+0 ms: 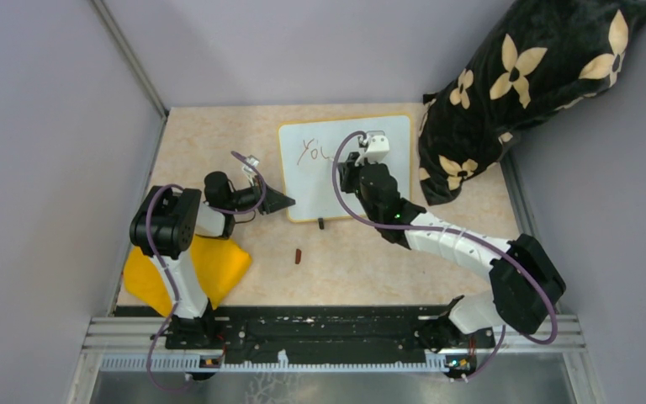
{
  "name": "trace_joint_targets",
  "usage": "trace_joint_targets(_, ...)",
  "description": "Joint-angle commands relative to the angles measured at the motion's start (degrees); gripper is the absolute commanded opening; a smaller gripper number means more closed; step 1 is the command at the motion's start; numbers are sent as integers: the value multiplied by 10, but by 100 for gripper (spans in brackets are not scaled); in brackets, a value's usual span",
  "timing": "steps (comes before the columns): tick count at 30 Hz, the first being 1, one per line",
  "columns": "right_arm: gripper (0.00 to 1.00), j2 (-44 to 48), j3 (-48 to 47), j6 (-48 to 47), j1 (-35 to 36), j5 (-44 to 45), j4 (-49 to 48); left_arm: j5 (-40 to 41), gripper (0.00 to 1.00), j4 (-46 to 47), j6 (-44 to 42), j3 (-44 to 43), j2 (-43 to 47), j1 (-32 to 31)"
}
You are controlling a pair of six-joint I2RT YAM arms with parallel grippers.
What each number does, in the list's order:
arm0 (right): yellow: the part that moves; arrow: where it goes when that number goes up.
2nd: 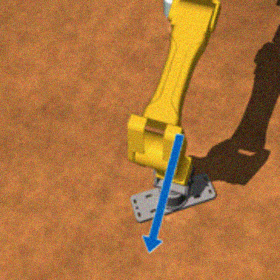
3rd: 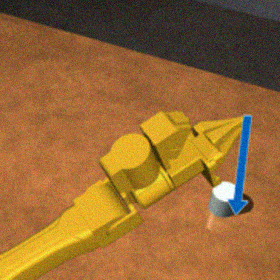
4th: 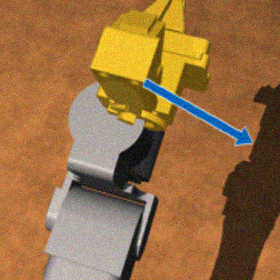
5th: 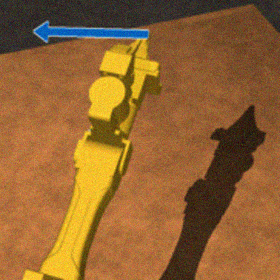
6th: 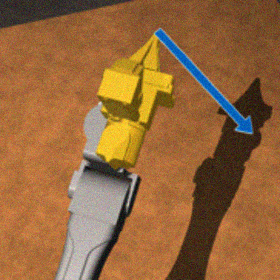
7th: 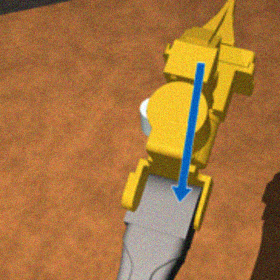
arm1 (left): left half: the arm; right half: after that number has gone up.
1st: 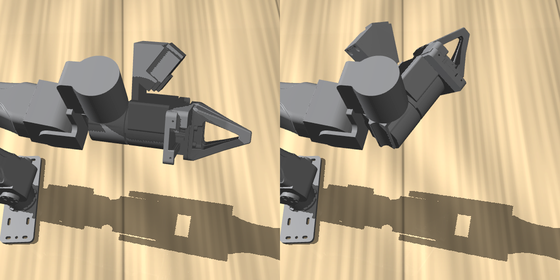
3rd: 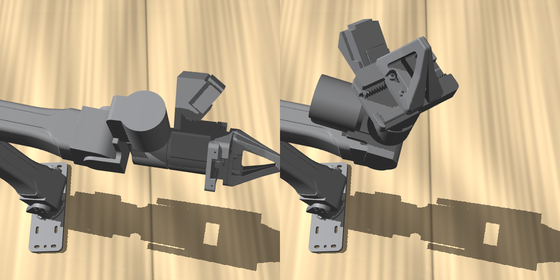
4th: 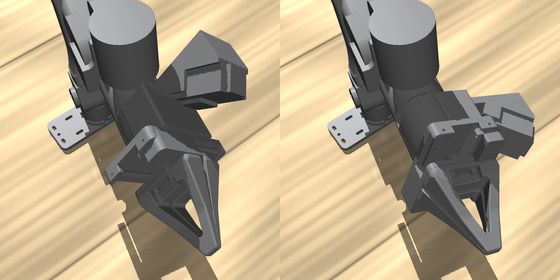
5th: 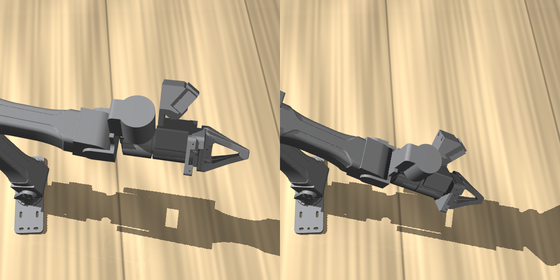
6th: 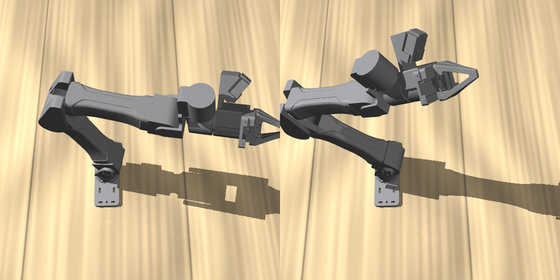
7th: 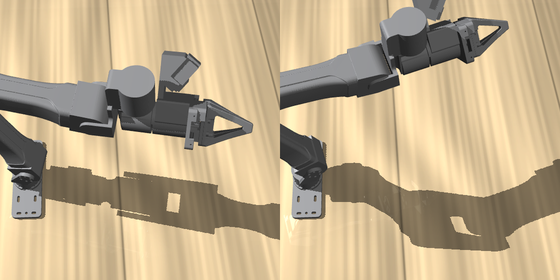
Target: Write a sentence on the whiteboard
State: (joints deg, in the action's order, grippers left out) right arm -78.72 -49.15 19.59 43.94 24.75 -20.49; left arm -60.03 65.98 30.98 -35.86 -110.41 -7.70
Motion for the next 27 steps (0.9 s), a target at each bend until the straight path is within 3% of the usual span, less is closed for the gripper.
trace_joint_targets(1,0,5,-28,-15,-17,24,2,5,0,-12,-11,6,8,-1)
trace_joint_targets(27,0,-27,-88,-24,-20,12,9,4,0,-11,-11,5,9,-1)
